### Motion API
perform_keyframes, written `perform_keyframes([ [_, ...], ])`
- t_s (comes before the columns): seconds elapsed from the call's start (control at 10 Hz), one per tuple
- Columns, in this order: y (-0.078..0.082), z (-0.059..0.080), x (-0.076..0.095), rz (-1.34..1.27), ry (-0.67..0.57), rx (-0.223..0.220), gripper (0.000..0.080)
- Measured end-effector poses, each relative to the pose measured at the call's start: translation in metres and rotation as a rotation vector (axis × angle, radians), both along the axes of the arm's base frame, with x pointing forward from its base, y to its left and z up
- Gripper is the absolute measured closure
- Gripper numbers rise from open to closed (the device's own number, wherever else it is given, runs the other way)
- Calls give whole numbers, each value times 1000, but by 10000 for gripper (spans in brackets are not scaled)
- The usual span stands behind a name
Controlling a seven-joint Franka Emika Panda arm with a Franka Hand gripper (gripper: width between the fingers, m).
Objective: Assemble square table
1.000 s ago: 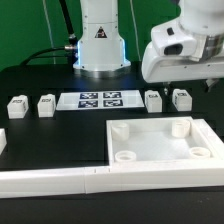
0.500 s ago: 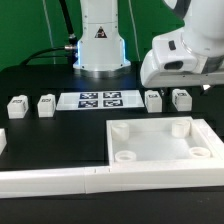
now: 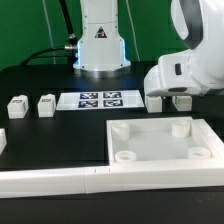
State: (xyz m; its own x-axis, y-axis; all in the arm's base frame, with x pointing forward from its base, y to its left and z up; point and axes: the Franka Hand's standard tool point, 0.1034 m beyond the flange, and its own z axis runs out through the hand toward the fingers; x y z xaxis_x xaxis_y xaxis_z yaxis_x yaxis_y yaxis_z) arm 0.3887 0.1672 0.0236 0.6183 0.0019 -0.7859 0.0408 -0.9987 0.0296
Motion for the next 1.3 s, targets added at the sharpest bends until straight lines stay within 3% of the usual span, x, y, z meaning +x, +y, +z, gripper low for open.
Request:
perform_keyframes([
  [0.2,17,-9,-16,-9,12,-10,150],
  [0.5,17,-12,-20,-6,20,-11,150],
  [0.7,17,-12,-20,-6,21,-11,421],
  [0.8,17,-12,-20,-5,21,-11,511],
  [1.3,17,-12,-20,-5,21,-11,511],
])
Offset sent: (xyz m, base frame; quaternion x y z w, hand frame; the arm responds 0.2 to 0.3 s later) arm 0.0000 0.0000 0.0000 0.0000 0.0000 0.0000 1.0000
